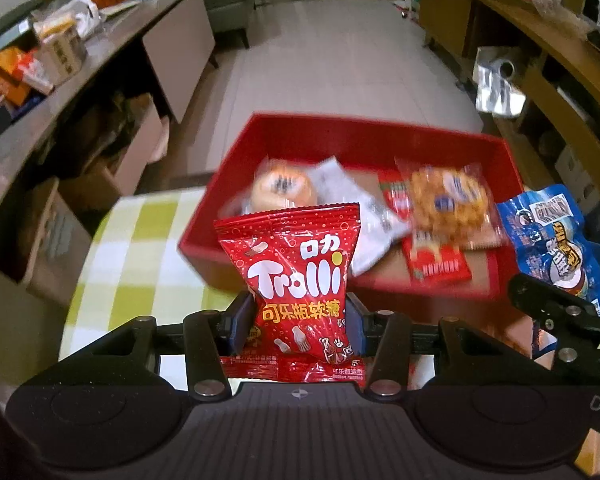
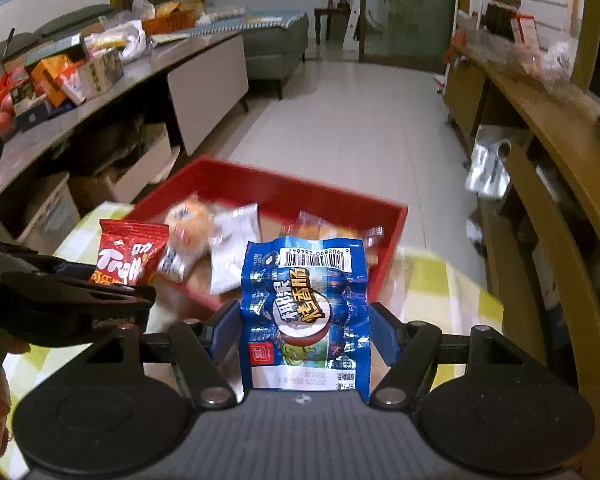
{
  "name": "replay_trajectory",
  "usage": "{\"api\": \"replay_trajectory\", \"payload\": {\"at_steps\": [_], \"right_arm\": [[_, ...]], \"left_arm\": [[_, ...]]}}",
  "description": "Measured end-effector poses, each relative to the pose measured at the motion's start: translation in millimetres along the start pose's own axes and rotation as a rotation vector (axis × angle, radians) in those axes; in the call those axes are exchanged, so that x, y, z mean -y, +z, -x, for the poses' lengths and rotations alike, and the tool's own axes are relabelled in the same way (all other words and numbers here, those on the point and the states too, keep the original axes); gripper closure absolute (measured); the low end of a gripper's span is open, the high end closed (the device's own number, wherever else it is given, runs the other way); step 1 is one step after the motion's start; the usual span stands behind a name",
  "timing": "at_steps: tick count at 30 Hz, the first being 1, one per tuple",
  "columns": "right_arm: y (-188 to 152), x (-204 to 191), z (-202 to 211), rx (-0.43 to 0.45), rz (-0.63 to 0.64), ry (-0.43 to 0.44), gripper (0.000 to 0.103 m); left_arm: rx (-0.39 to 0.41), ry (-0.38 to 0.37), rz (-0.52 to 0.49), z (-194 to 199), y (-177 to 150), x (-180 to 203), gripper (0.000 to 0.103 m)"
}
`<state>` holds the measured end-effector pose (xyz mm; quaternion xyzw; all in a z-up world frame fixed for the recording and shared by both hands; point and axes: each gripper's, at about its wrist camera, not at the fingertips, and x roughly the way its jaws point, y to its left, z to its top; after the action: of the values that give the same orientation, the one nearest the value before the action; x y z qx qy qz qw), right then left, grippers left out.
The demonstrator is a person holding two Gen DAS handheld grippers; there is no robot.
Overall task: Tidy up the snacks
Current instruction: 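Carry the Trolli packet and sausage packet over the red tray with both grippers, then lower both packets into the red tray and open both grippers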
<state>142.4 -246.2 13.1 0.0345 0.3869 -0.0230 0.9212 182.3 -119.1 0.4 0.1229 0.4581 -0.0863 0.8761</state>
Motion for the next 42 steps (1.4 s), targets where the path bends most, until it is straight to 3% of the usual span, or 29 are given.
{"api": "replay_trajectory", "payload": {"at_steps": [7,14,19,21,24,31,35,37,42], "right_arm": [[36.5,8.0,-40.4,0.023,-0.002,-0.034,0.029],[41.7,5.0,-93.6,-0.053,0.028,-0.040,0.029],[36.6,-1.2,-117.0,-0.112,0.061,-0.035,0.029],[34.1,-0.4,-119.3,-0.120,0.060,-0.030,0.028],[28.7,2.2,-120.6,-0.137,0.054,-0.036,0.018],[5.9,-14.9,-117.9,-0.148,0.144,-0.036,0.013],[2.1,-14.7,-109.6,-0.167,0.125,-0.005,0.014],[0.6,-14.2,-105.8,-0.187,0.118,0.014,0.014],[-0.9,-13.7,-99.9,-0.245,0.121,0.045,0.014]], "left_arm": [[0.063,0.047,-0.039,-22.1,45.4,6.3,0.047],[0.060,0.092,-0.076,-66.2,69.6,16.4,0.047],[0.051,0.115,-0.118,-84.3,64.1,20.6,0.040],[0.046,0.115,-0.126,-86.7,62.4,19.8,0.025],[0.034,0.109,-0.127,-89.1,59.5,18.4,0.019],[-0.032,0.121,-0.168,-100.5,34.3,18.0,0.016],[-0.098,0.036,-0.098,-97.1,24.2,-0.1,0.023],[-0.111,0.049,-0.135,-92.6,18.8,1.4,0.023],[-0.138,0.036,-0.115,-78.3,7.1,-4.7,0.022]]}}
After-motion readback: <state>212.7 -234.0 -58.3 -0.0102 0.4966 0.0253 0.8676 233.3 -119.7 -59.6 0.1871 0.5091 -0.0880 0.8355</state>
